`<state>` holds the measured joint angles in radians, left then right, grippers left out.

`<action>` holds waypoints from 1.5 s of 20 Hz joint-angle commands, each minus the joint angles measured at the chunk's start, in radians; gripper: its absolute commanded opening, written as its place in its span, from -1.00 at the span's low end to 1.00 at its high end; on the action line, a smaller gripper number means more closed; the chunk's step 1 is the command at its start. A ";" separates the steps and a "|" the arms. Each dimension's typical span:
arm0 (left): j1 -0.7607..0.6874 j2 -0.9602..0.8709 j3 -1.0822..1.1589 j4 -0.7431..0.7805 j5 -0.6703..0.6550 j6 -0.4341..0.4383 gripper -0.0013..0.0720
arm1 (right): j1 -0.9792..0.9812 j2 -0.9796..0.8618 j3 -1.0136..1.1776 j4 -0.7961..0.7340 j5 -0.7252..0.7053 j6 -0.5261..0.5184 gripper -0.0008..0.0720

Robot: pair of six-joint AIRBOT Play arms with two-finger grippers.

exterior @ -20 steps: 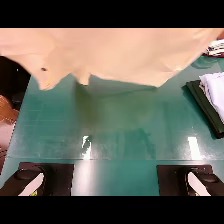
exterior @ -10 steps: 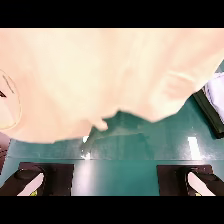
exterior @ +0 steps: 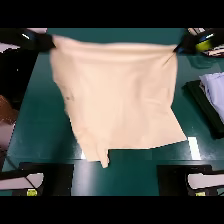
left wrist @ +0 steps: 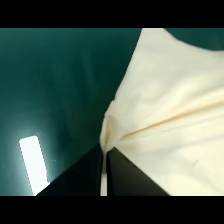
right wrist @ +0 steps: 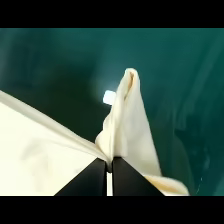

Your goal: Fold the shirts.

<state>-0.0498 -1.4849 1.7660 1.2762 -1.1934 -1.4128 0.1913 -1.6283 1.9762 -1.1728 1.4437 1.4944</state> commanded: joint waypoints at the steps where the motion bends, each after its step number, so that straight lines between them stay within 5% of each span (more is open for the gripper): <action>1: 0.000 -0.211 -0.033 -0.024 0.061 -0.001 -0.90 | 0.054 -0.196 0.004 -0.050 -0.084 0.005 -0.94; 6: 0.000 -0.288 -0.034 -0.054 0.188 -0.002 -0.83 | 0.075 -0.286 0.004 -0.050 -0.214 0.005 -0.88; 8: 0.008 -0.288 -0.016 -0.047 0.142 -0.004 0.78 | 0.062 -0.282 0.018 -0.050 -0.229 0.005 0.11; 9: 0.020 -0.288 0.007 -0.045 0.078 -0.017 0.77 | 0.053 -0.278 0.040 -0.050 -0.200 0.005 0.11; 11: 0.061 -0.275 0.053 -0.046 -0.096 -0.027 0.41 | 0.018 -0.240 0.052 -0.050 -0.126 -0.016 0.11; 13: 0.101 -0.217 0.020 -0.042 -0.160 -0.026 0.41 | -0.017 -0.149 -0.032 -0.050 -0.100 -0.066 0.11; 24: 0.146 0.422 -0.995 -0.093 -0.060 -0.055 0.41 | -0.107 0.391 -0.692 -0.050 -0.207 -0.109 0.09; 30: 0.146 0.507 -1.250 -0.229 0.051 -0.051 0.41 | -0.104 0.497 -0.817 -0.050 -0.237 -0.109 0.09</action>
<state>0.0948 -1.0157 0.6319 1.1118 -1.2125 -1.4647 0.0875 -1.1831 1.2194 -1.2228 1.2243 1.3857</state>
